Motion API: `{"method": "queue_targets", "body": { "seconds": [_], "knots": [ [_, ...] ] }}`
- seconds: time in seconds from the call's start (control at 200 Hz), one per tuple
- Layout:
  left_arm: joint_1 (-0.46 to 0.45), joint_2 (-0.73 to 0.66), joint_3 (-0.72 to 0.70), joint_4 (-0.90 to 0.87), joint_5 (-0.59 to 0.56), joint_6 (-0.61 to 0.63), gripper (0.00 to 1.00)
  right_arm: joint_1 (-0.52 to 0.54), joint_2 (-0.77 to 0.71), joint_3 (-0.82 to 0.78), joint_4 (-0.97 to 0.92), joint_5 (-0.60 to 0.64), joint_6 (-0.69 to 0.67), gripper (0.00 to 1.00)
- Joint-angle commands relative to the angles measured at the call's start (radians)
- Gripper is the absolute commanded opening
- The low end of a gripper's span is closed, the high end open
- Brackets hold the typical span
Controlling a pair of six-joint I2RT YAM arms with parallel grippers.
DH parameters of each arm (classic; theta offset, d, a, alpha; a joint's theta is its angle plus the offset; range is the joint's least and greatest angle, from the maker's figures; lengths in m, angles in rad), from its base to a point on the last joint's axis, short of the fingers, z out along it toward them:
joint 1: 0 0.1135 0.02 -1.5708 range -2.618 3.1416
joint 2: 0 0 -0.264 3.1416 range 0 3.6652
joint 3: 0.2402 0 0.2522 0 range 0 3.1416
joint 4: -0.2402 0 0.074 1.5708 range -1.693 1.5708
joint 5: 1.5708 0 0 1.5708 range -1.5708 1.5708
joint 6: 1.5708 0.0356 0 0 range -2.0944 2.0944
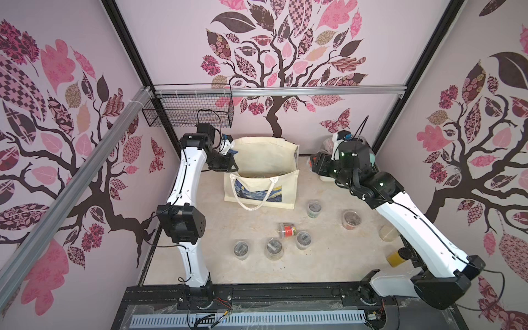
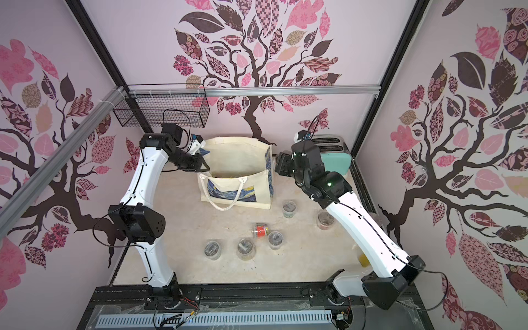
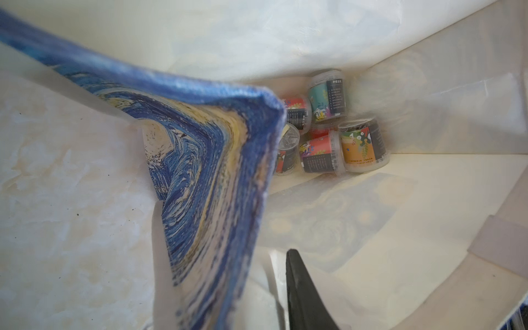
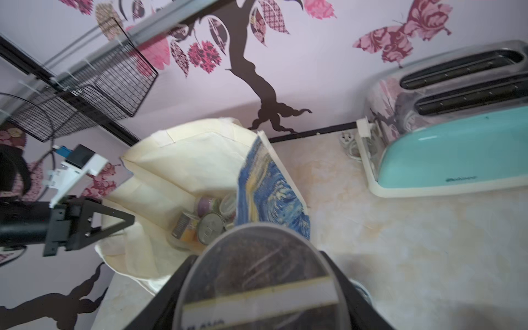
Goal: Take out the seed jars from the canvas bag
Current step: Place the seed jar at the center of the board.
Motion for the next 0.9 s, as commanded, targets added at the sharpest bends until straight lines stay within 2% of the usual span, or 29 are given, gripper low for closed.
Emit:
{"method": "queue_targets", "body": {
  "seconds": [0.0, 0.215, 0.41, 0.655, 0.895],
  "knots": [
    [0.004, 0.006, 0.033, 0.008, -0.002, -0.003, 0.25, 0.001, -0.064, -0.130, -0.096, 0.101, 0.020, 0.65],
    [0.013, -0.010, 0.025, 0.013, 0.010, 0.000, 0.29, 0.001, -0.145, -0.421, -0.081, 0.078, 0.135, 0.66],
    [0.020, -0.042, -0.024, 0.026, 0.021, 0.005, 0.29, 0.002, -0.124, -0.625, 0.017, 0.053, 0.174, 0.66],
    [0.025, -0.097, -0.084, 0.044, 0.015, 0.024, 0.28, 0.001, -0.011, -0.727, 0.139, 0.025, 0.180, 0.67],
    [0.042, -0.137, -0.161, 0.058, 0.024, 0.030, 0.28, 0.001, 0.030, -0.709, 0.134, 0.020, 0.177, 0.68]
  ]
}}
